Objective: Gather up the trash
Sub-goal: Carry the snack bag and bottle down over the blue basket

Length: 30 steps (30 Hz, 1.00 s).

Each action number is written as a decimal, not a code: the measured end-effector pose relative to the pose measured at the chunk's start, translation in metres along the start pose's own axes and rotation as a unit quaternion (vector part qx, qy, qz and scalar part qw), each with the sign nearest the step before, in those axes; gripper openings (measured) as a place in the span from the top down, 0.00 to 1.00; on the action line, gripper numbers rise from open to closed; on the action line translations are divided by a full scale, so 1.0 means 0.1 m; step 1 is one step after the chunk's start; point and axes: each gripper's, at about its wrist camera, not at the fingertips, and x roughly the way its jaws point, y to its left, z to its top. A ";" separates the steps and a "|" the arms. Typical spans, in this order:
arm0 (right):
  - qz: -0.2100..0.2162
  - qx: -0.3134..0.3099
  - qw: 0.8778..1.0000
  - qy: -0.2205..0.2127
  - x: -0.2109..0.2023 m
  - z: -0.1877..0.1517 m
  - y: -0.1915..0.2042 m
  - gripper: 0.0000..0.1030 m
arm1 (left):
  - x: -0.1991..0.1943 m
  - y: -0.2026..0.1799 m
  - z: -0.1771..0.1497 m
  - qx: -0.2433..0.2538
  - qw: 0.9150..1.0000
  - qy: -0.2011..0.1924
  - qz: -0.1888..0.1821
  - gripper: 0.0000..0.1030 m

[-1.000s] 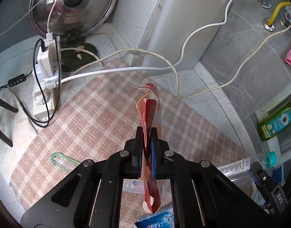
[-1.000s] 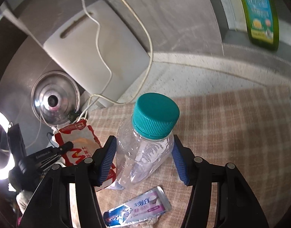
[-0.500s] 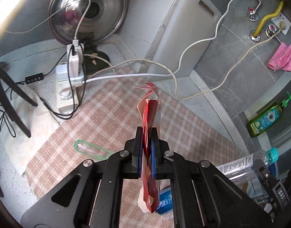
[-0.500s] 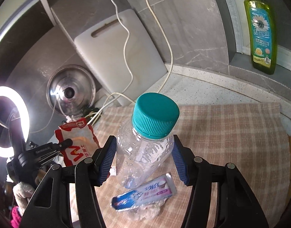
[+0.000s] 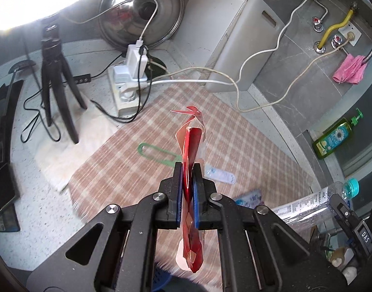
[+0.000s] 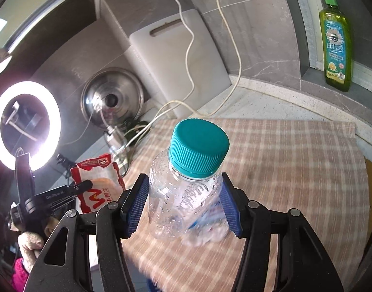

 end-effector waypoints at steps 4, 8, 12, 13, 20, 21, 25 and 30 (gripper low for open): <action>0.001 -0.008 1.000 0.003 -0.12 -0.18 0.14 0.45 | -0.18 0.12 -0.16 0.003 1.000 0.006 -0.001 0.96; 0.004 -0.013 1.000 0.008 -0.24 -0.36 0.28 0.45 | -0.34 0.22 -0.31 0.006 1.000 0.008 -0.005 0.96; 0.005 -0.021 1.000 0.015 -0.32 -0.54 0.41 0.45 | -0.47 0.32 -0.46 0.007 1.000 0.012 -0.011 0.96; 0.005 -0.023 1.000 0.017 -0.33 -0.59 0.45 0.45 | -0.50 0.34 -0.50 0.009 1.000 0.013 -0.012 0.96; 0.004 -0.028 0.999 0.042 -0.36 -0.88 0.63 0.45 | -0.62 0.51 -0.78 0.011 0.999 0.030 -0.014 0.96; 0.004 -0.030 0.999 0.045 -0.36 -0.92 0.66 0.45 | -0.62 0.54 -0.83 0.010 0.999 0.034 -0.014 0.96; 0.002 -0.042 0.997 0.058 -0.34 -1.10 0.78 0.45 | -0.63 0.67 -1.00 0.006 0.999 0.050 -0.013 0.96; -0.004 -0.058 0.995 0.082 -0.27 -1.37 0.94 0.45 | -0.62 0.82 -1.22 0.005 0.998 0.069 -0.006 0.96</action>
